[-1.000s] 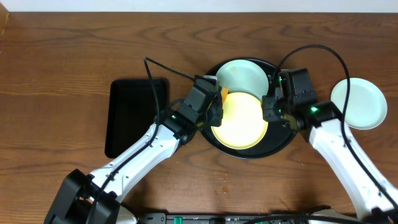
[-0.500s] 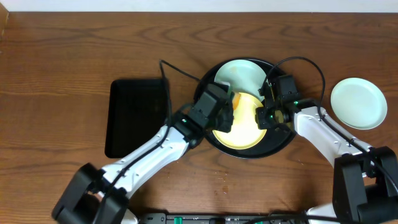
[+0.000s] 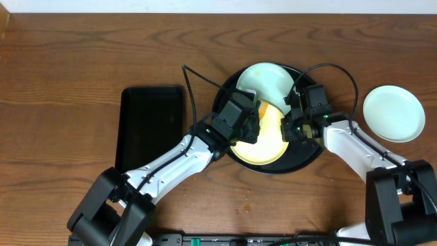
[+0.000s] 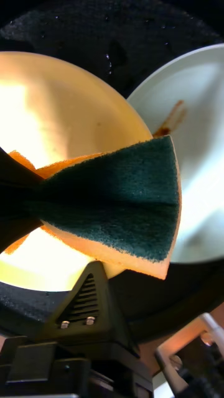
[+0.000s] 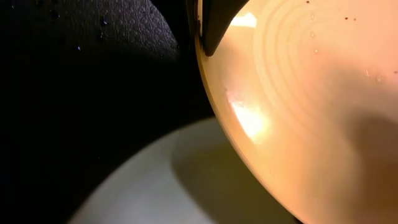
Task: Clean dirty plates on tray and stack at the side
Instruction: 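Scrub the tilted yellow plate's underside with the left-gripper sponge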
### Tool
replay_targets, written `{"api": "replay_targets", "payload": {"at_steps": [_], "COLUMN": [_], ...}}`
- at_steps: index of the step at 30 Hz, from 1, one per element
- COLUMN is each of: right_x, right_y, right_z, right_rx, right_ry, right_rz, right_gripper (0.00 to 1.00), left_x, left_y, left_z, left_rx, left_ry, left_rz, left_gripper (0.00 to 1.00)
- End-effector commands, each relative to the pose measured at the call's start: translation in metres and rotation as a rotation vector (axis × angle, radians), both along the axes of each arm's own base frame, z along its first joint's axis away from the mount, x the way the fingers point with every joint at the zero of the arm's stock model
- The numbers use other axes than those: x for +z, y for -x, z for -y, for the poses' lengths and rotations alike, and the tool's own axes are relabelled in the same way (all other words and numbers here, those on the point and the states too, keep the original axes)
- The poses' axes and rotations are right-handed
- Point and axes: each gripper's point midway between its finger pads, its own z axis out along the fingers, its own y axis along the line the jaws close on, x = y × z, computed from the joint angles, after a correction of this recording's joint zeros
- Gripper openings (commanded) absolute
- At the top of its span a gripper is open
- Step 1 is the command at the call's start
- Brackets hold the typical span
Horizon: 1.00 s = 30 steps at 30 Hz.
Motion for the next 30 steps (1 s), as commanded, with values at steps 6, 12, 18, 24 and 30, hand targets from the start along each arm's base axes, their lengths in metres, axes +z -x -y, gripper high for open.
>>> {"api": "replay_targets", "payload": {"at_steps": [6,12,18,24,30], "right_x": [-0.013,-0.013,-0.013,-0.013,-0.013], "right_y": [0.009,0.009,0.01,0.01,0.01], "right_z": [0.007,0.007,0.007,0.007,0.007], "right_rx": [-0.007,-0.007,-0.007,-0.007,-0.007], "right_ry": [0.022,0.022,0.023,0.023,0.023], "right_rz": [-0.037,-0.038,-0.041,-0.042,-0.042], "right_gripper": [0.01,0.01,0.01,0.01,0.01], "left_x": [0.001,-0.015,-0.043,-0.071,-0.067], "left_y": [0.037,0.059,0.059,0.054,0.029], "left_z": [0.034,0.045,0.05,0.048,0.017], "left_rx": [-0.115,-0.134,-0.094,-0.067,0.024], "left_ry": [0.072,0.025,-0.021,-0.054,-0.118], "left_rz": [-0.088,-0.097,-0.114,-0.135,-0.097], "left_gripper": [0.08,0.07,0.08,0.08,0.07]}}
